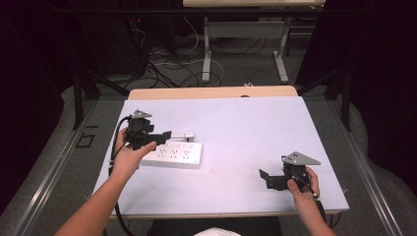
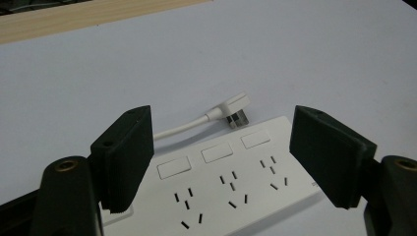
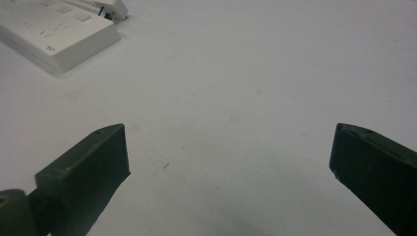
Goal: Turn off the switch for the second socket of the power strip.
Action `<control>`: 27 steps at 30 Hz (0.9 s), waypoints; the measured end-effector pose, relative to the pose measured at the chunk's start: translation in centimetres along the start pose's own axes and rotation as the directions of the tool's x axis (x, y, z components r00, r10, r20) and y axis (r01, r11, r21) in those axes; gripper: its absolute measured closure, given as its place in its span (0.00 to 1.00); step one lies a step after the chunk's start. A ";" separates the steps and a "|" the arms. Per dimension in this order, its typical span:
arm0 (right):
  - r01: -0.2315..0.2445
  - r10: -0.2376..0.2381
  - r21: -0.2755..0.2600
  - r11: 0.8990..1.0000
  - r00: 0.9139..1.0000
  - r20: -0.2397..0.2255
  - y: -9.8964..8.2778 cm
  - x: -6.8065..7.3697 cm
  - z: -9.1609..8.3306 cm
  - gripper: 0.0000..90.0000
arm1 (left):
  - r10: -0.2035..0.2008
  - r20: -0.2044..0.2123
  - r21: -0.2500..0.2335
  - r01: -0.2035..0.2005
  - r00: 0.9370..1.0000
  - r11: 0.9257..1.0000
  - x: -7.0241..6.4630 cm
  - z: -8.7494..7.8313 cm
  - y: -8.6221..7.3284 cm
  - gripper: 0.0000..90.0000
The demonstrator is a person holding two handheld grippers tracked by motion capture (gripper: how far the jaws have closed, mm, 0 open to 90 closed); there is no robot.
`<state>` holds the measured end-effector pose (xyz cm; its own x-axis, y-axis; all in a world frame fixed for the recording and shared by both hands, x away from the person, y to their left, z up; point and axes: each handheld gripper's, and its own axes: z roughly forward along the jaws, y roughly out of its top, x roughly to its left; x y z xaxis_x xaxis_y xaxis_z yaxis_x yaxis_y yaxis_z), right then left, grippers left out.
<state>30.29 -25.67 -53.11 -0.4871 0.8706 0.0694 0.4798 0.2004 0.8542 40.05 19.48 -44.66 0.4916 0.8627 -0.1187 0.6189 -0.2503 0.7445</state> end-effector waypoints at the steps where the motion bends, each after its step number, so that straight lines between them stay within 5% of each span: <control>1: 0.002 -0.002 0.002 1.000 1.000 0.000 0.0 0.0 0.0 0.01 | 0.000 0.001 0.007 0.000 1.000 1.000 0.0 0.0 0.1 0.28; 19: -0.005 0.005 0.013 1.000 1.000 -0.008 -0.2 -0.1 0.2 0.02 | 0.001 0.006 0.120 -0.002 1.000 0.993 -0.1 1.5 1.3 0.40; 27: -0.004 0.004 0.019 1.000 1.000 -0.009 -0.2 -0.1 0.3 0.02 | -0.028 -0.003 0.153 0.028 1.000 0.988 -0.3 2.3 1.5 0.46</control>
<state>30.45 -25.65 -53.46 -0.4914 0.8675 0.0778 0.4955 0.2050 0.8441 42.24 17.83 -45.07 0.4723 0.8706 -0.1381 0.7188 -0.2898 0.6319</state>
